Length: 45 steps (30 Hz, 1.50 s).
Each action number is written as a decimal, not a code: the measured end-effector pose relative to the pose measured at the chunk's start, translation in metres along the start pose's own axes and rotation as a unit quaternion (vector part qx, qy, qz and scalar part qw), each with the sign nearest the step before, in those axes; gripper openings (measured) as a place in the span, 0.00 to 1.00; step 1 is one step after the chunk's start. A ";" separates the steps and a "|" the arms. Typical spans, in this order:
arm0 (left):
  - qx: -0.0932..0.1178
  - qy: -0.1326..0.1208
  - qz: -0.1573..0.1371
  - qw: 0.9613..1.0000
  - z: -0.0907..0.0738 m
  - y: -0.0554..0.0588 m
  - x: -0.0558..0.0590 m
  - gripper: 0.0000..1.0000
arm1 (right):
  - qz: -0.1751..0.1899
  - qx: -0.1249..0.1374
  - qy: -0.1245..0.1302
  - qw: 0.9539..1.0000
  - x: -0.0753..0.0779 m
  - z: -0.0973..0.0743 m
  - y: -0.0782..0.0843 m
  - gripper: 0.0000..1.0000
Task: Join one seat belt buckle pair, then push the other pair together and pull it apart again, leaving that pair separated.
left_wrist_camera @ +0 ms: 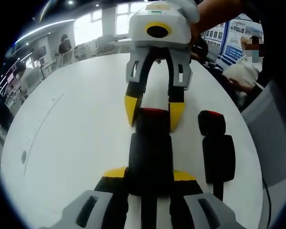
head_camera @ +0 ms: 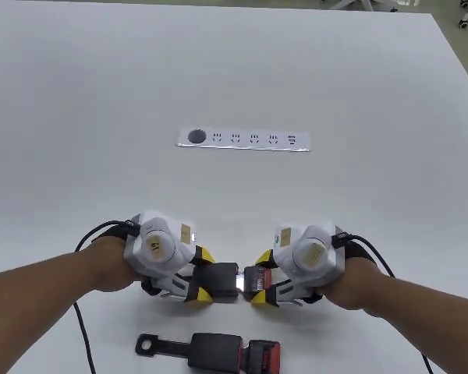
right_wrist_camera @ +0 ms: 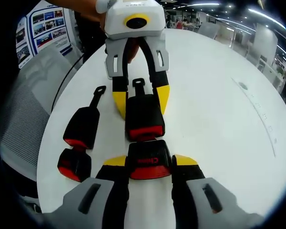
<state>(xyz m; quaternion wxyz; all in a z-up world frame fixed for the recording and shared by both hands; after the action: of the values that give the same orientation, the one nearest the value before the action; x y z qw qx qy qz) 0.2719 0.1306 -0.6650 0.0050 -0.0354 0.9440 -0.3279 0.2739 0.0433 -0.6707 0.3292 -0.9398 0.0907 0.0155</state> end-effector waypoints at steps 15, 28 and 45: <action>-0.012 0.006 0.006 1.000 0.001 0.001 0.000 0.33 | -0.008 -0.012 0.003 1.000 0.001 0.000 -0.001 0.32; -0.020 0.007 0.014 1.000 0.002 -0.001 0.000 0.34 | -0.018 -0.022 0.003 1.000 -0.001 0.000 -0.001 0.32; -0.030 0.011 0.022 0.999 0.001 0.000 0.001 0.35 | -0.022 -0.026 0.005 0.999 -0.003 -0.003 -0.001 0.33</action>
<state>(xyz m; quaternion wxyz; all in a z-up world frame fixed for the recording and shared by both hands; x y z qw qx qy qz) 0.2713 0.1303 -0.6655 0.0010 -0.0114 0.9539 -0.2998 0.2714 0.0421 -0.6677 0.3042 -0.9499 0.0716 0.0060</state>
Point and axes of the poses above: the centre of the closed fingertips' face, and the gripper's own axes: z roughly forward along the fingers, x roughly to its right, y roughly out of its underside, the point moved 3 cm from there along -z, roughly backward along the fingers, and after that the axes turned 4 degrees about z, right-handed, at the moved point
